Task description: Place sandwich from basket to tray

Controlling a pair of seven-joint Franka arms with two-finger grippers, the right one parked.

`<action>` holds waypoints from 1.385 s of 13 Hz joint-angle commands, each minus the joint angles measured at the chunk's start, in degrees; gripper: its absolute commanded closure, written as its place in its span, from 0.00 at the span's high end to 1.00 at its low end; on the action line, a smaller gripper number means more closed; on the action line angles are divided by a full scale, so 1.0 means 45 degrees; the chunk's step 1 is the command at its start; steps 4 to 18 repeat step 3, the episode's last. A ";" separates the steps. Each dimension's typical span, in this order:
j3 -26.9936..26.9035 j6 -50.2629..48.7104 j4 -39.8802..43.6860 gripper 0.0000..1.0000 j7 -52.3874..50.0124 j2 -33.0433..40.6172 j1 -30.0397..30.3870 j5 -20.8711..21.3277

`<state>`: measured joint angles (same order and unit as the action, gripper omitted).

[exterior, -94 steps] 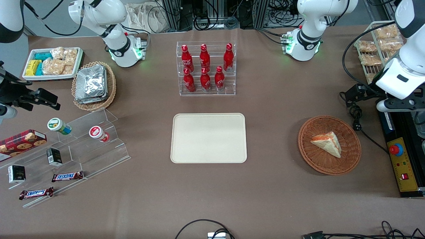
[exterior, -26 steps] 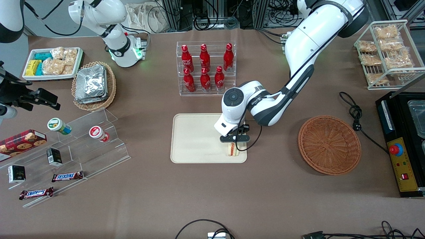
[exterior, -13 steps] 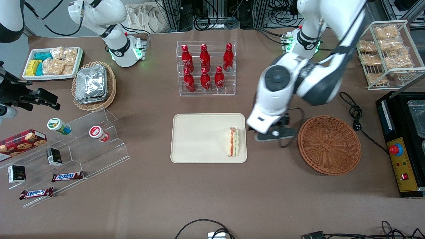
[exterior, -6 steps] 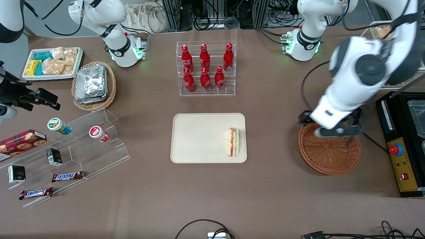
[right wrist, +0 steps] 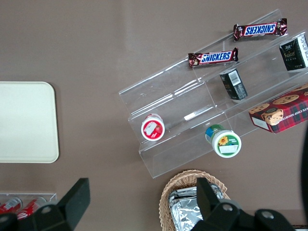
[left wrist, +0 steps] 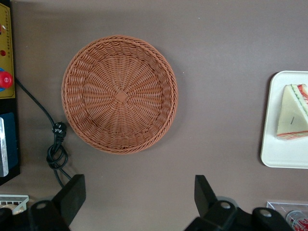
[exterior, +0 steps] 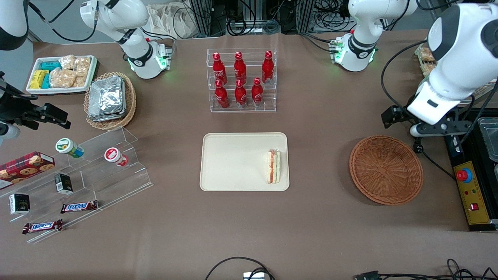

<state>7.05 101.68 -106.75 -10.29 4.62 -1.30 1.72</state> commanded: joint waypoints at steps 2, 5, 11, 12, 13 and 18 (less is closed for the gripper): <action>-0.0452 -0.0736 0.0458 1.00 0.0275 0.0049 -0.0121 -0.0246; -0.0589 -0.0856 0.0654 1.00 0.0276 -0.0011 -0.0140 -0.0246; -0.0589 -0.0856 0.0654 1.00 0.0276 -0.0011 -0.0140 -0.0246; -0.0589 -0.0856 0.0654 1.00 0.0276 -0.0011 -0.0140 -0.0246; -0.0589 -0.0856 0.0654 1.00 0.0276 -0.0011 -0.0140 -0.0246; -0.0589 -0.0856 0.0654 1.00 0.0276 -0.0011 -0.0140 -0.0246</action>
